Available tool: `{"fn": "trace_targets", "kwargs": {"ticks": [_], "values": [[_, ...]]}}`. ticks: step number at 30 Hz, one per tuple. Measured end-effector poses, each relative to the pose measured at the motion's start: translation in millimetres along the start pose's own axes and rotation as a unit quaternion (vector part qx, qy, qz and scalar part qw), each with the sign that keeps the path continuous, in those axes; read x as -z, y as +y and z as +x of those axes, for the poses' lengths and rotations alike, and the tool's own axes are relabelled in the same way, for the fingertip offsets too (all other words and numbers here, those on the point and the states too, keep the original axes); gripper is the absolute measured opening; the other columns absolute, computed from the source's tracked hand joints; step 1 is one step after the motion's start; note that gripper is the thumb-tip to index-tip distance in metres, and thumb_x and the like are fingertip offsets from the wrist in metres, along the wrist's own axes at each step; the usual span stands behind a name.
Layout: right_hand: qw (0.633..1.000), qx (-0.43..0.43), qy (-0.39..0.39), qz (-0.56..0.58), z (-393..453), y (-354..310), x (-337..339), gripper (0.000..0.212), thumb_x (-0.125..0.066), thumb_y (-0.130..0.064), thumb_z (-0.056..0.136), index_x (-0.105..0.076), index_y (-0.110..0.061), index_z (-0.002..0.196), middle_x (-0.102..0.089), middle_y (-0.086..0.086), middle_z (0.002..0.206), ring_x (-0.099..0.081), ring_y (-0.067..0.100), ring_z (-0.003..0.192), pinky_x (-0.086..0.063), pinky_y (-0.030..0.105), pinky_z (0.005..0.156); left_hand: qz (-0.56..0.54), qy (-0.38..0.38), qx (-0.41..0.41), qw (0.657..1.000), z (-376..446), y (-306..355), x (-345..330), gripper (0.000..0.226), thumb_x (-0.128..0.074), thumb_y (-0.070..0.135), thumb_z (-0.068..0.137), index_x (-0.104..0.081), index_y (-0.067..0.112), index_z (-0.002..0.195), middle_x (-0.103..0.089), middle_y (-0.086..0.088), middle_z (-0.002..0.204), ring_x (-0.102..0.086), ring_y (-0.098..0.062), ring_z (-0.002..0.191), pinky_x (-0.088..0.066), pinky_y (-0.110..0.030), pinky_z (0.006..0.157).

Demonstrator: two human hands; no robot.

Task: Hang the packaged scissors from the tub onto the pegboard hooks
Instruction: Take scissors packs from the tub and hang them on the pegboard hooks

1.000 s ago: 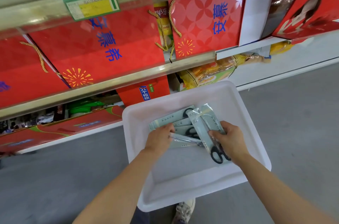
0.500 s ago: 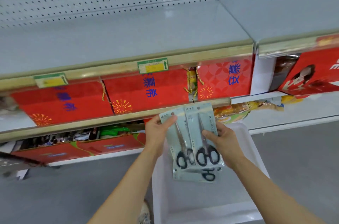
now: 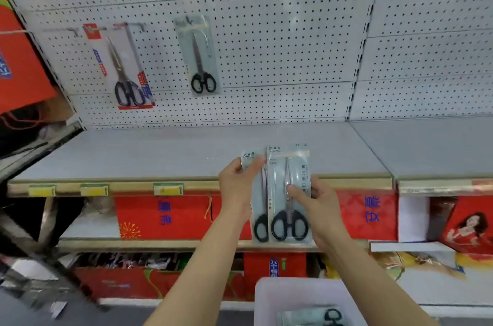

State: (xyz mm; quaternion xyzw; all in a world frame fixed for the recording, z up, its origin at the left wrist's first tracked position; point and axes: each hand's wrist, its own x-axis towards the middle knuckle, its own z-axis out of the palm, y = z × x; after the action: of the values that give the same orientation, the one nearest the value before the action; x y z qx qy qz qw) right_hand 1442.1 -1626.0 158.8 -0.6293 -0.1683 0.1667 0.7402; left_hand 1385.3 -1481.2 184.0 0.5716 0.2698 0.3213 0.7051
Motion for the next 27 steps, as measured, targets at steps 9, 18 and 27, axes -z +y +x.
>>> {"fn": "trace_targets", "kwargs": {"ticks": [9, 18, 27], "values": [[0.997, 0.074, 0.01, 0.034, 14, -73, -54, 0.017, -0.07, -0.003, 0.085, -0.072, -0.018, 0.093, -0.077, -0.001, 0.083, -0.073, 0.015, 0.08, -0.058, 0.023, 0.068, 0.02, -0.098, -0.133, 0.986, -5, 76, 28, 0.041, -0.06, -0.001, 0.092, -0.06, 0.024, 0.124, -0.073, -0.001, 0.112, -0.067, -0.02, 0.105, -0.056, -0.029, 0.086], [0.989, 0.137, 0.001, 0.06, 32, -124, -110, 0.019, -0.071, -0.001, 0.084, -0.07, -0.013, 0.098, -0.075, 0.01, 0.093, -0.07, 0.032, 0.092, -0.057, 0.044, 0.084, 0.012, 0.009, -0.256, 0.967, 23, 130, 40, 0.075, -0.061, -0.003, 0.09, -0.043, 0.051, 0.14, -0.05, 0.017, 0.143, -0.046, 0.003, 0.126, -0.044, -0.025, 0.102], [0.976, 0.199, 0.033, 0.085, 58, -173, -145, 0.071, -0.068, 0.004, 0.085, -0.048, -0.036, 0.14, -0.076, -0.008, 0.098, -0.072, 0.008, 0.089, -0.059, 0.025, 0.076, 0.018, 0.015, -0.27, 0.963, 87, 193, 46, 0.071, -0.061, -0.002, 0.09, -0.044, 0.04, 0.144, -0.048, 0.001, 0.148, -0.044, -0.012, 0.136, -0.039, -0.04, 0.113]]}}
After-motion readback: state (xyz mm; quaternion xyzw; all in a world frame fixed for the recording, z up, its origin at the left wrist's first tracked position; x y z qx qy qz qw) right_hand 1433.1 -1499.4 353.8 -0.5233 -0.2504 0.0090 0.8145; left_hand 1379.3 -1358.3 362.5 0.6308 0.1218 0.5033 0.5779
